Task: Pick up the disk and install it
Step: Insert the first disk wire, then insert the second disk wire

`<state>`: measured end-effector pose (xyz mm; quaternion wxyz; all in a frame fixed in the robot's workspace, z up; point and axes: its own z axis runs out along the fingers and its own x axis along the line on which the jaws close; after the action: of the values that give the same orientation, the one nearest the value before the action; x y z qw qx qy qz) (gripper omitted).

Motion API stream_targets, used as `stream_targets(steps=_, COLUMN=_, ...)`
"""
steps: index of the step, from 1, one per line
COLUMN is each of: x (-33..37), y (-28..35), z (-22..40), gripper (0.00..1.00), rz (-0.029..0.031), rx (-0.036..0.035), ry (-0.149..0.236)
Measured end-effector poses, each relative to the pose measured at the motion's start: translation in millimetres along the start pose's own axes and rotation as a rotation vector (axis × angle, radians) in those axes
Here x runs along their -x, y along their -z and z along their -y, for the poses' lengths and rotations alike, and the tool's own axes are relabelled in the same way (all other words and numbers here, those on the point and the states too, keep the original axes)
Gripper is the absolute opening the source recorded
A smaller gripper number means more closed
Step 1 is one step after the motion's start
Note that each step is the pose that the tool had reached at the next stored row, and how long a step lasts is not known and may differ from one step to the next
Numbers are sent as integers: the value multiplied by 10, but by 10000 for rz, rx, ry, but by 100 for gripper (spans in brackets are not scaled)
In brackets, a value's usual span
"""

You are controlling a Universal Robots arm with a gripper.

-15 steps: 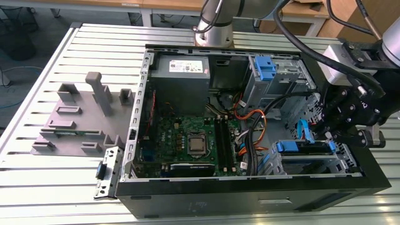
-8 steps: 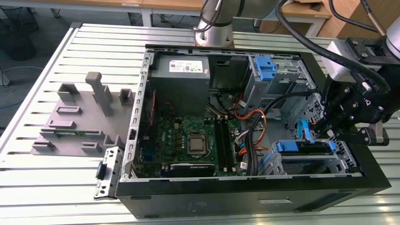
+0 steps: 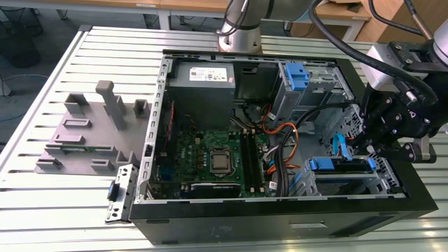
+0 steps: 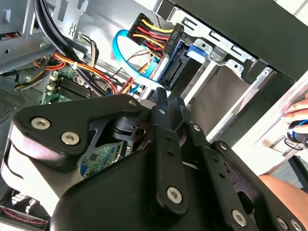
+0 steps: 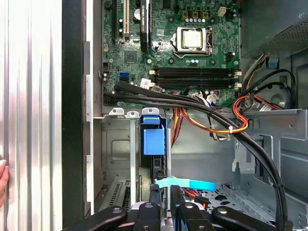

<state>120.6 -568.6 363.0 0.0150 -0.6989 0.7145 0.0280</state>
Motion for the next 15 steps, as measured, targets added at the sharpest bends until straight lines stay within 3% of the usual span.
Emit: stream_targets(steps=15, x=2, y=-1, z=20, gripper=24, rz=2, rx=-1, ry=-1)
